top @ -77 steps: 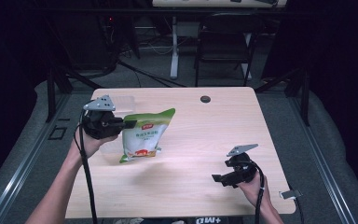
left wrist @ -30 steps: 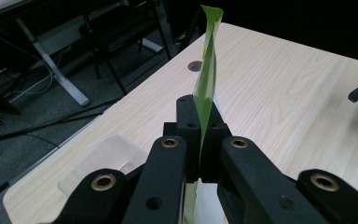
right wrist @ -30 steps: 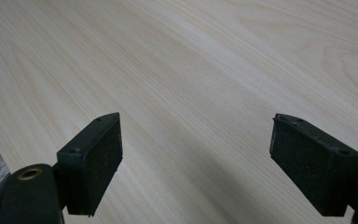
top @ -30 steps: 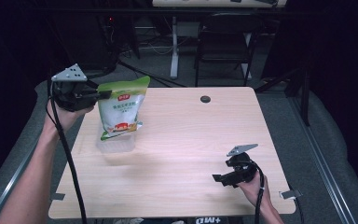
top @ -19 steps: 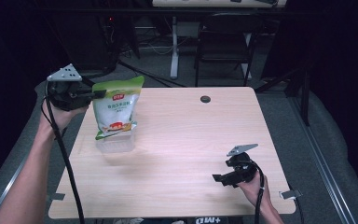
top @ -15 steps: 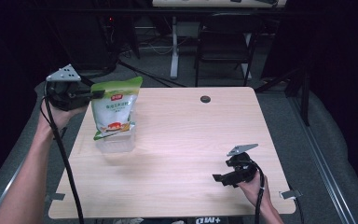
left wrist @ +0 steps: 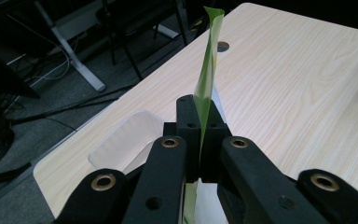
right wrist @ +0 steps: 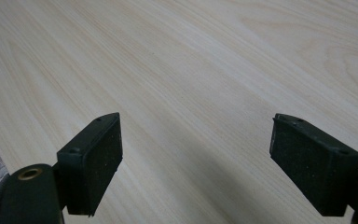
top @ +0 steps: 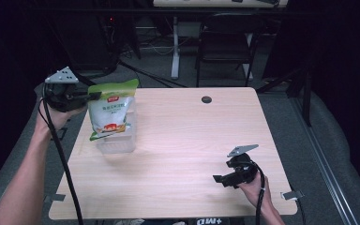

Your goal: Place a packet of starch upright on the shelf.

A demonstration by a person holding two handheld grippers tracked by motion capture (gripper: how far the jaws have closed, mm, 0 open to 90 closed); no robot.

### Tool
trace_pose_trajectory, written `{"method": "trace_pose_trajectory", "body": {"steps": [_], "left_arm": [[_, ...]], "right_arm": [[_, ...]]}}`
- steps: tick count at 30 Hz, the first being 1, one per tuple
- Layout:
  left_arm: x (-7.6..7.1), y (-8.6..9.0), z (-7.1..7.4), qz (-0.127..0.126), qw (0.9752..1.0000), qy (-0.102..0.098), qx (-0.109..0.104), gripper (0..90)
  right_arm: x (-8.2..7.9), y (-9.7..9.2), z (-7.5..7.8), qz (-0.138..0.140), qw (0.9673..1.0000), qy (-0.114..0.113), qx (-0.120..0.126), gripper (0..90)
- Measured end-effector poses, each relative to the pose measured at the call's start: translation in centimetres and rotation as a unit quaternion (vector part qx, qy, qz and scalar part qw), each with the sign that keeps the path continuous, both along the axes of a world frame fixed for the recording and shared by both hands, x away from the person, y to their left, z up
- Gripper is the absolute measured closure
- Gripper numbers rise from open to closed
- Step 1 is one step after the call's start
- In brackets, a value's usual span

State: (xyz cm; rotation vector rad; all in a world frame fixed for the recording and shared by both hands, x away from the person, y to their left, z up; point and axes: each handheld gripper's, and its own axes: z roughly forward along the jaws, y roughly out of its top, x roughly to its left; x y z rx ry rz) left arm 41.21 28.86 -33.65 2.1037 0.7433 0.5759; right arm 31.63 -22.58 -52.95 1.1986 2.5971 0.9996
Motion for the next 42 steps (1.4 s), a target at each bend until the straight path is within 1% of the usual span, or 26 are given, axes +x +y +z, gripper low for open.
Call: {"method": "trace_pose_trajectory", "body": {"steps": [2,3,4,8,12,21,22,24,25,27,29,32,40,42], "left_arm": [[0.1,0.1,-0.2,0.001,1.0000,0.001,0.003,89.9],[0.2,0.2,-0.4,-0.001,1.0000,0.004,0.000,89.9],[0.2,0.2,-0.5,-0.003,1.0000,0.004,0.001,89.9],[0.4,0.1,-1.0,-0.004,1.0000,0.006,0.002,89.9],[0.7,-0.1,-1.3,-0.011,0.9999,0.008,0.002,89.9],[1.3,-0.3,-2.2,-0.025,0.9996,0.008,0.013,89.9],[1.3,-0.3,-2.2,-0.026,0.9995,0.007,0.014,89.9],[1.5,-0.3,-2.4,-0.029,0.9995,0.008,0.014,89.9],[1.6,-0.3,-2.5,-0.029,0.9995,0.009,0.012,89.9],[1.7,-0.4,-2.7,-0.033,0.9993,0.009,0.016,89.9],[1.8,-0.4,-2.9,-0.032,0.9993,0.010,0.016,89.9],[1.9,-0.5,-3.3,-0.035,0.9991,0.013,0.018,89.9],[2.1,-0.3,-4.5,-0.038,0.9990,0.020,0.015,89.9],[2.1,-0.4,-4.8,-0.038,0.9989,0.023,0.013,89.9]], "right_arm": [[0.0,-0.1,0.0,-0.001,1.0000,0.001,0.000,16.5],[0.0,-0.1,0.0,-0.001,1.0000,0.001,0.004,16.5],[0.0,-0.2,0.1,-0.001,1.0000,0.000,-0.001,16.5],[0.0,-0.2,0.0,-0.002,1.0000,0.001,0.000,16.5],[0.0,-0.2,0.0,-0.002,1.0000,0.000,0.000,16.5],[0.0,-0.2,0.0,-0.002,1.0000,0.000,0.001,16.7],[0.0,-0.1,0.0,0.000,1.0000,0.001,0.004,16.7],[0.0,-0.2,0.0,0.000,1.0000,0.003,-0.001,16.6],[0.0,-0.1,0.0,-0.002,1.0000,0.001,0.003,16.5],[0.0,-0.2,0.0,-0.001,1.0000,0.001,0.002,16.5],[0.0,-0.2,0.0,-0.005,1.0000,0.001,0.008,16.5],[0.0,-0.2,0.0,-0.002,1.0000,0.001,0.002,16.6],[0.0,-0.2,0.0,0.000,1.0000,0.001,0.000,16.5],[0.0,-0.1,0.0,0.000,1.0000,0.003,0.004,16.6]]}}
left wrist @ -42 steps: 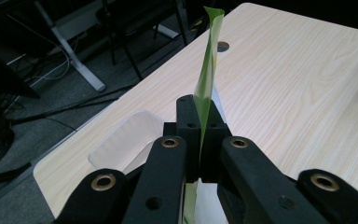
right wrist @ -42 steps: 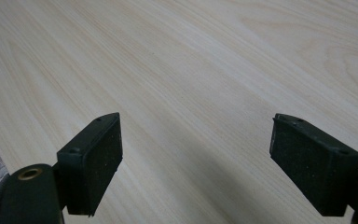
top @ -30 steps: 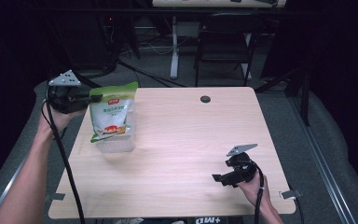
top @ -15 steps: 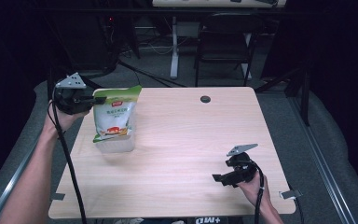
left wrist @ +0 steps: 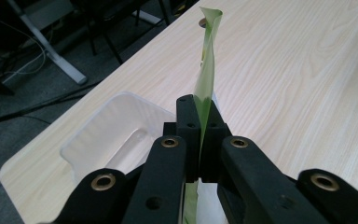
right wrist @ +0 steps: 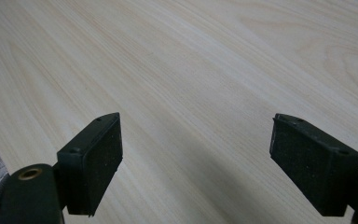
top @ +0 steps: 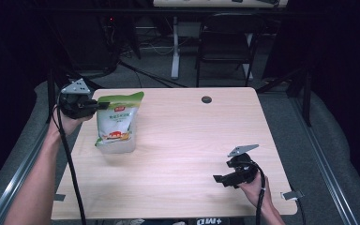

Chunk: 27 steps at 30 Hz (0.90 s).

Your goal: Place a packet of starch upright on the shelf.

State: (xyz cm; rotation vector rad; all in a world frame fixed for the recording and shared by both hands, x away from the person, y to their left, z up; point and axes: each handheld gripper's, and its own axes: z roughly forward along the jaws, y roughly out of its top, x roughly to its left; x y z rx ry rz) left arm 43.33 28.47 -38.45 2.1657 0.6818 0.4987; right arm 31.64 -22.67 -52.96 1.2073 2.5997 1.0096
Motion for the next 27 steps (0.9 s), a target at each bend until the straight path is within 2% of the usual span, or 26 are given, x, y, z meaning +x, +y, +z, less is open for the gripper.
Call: {"method": "trace_pose_trajectory", "body": {"steps": [8,13,14,27], "left_arm": [[0.2,0.0,-1.0,0.000,0.9999,0.011,0.000,89.9],[0.3,0.3,-1.4,0.006,0.9998,0.016,-0.012,89.9],[0.3,0.5,-1.5,0.007,0.9997,0.018,-0.013,89.9],[0.5,1.9,-2.1,0.041,0.9984,0.030,-0.024,87.0]], "right_arm": [[0.0,-0.1,0.0,-0.001,1.0000,-0.001,-0.001,16.6],[0.0,-0.1,0.0,0.000,1.0000,0.001,-0.006,16.5],[0.0,0.0,-0.1,-0.003,1.0000,-0.001,0.001,16.6],[0.0,0.0,0.0,0.000,1.0000,-0.001,0.000,16.5]]}}
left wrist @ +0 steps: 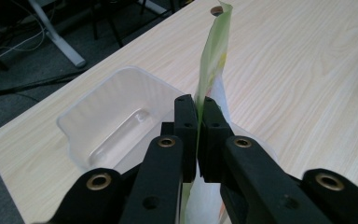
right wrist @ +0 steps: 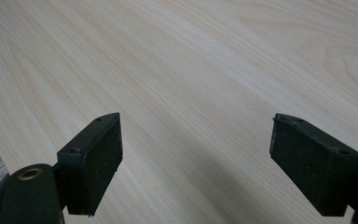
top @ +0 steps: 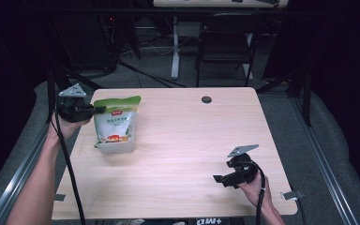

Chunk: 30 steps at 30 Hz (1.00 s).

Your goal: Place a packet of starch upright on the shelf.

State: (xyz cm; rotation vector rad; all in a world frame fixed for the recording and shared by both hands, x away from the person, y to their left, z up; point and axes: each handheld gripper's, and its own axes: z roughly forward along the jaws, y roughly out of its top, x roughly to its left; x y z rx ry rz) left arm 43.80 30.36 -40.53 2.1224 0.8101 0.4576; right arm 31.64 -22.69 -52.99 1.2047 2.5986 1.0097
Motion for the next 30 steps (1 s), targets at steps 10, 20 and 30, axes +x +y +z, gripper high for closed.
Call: {"method": "trace_pose_trajectory", "body": {"steps": [10,20,30], "left_arm": [[0.9,-0.7,1.2,0.009,0.9999,0.013,-0.002,62.7],[3.0,-3.8,1.6,-0.011,0.9973,0.034,0.064,57.0],[2.9,-5.1,1.3,-0.038,0.9936,0.024,0.103,87.9]], "right_arm": [[0.0,0.0,0.0,0.000,1.0000,-0.004,0.001,16.5],[0.0,-0.1,-0.1,0.000,1.0000,0.000,0.003,16.4],[-0.1,-0.2,0.1,0.002,1.0000,0.000,0.002,16.4]]}}
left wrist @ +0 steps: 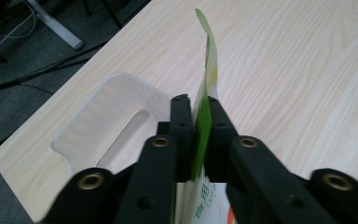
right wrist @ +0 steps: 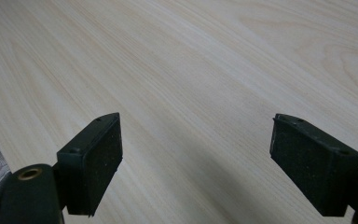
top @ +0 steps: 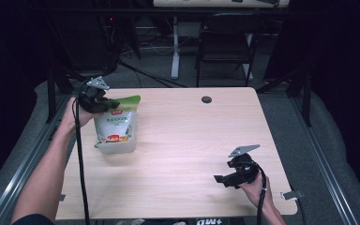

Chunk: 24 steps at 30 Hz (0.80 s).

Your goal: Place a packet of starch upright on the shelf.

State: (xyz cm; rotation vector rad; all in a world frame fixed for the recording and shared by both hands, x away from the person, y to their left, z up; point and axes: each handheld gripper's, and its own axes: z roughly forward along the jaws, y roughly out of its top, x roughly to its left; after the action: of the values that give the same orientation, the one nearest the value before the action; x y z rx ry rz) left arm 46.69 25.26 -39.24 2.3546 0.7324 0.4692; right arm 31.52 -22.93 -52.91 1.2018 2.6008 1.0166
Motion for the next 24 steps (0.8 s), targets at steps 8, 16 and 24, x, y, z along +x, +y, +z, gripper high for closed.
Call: {"method": "trace_pose_trajectory", "body": {"steps": [8,16,24], "left_arm": [[-0.8,0.5,0.5,-0.035,0.9993,-0.012,0.005,90.0],[-1.9,1.9,1.0,-0.044,0.9979,-0.039,-0.026,90.0],[-2.2,2.3,1.1,-0.059,0.9962,-0.050,-0.041,90.0]], "right_arm": [[-0.1,-0.2,0.0,-0.003,1.0000,0.000,0.000,16.3],[-0.3,-0.2,0.0,-0.003,1.0000,0.000,-0.008,16.2],[-0.8,-0.8,0.0,-0.015,0.9999,0.001,-0.008,16.2]]}}
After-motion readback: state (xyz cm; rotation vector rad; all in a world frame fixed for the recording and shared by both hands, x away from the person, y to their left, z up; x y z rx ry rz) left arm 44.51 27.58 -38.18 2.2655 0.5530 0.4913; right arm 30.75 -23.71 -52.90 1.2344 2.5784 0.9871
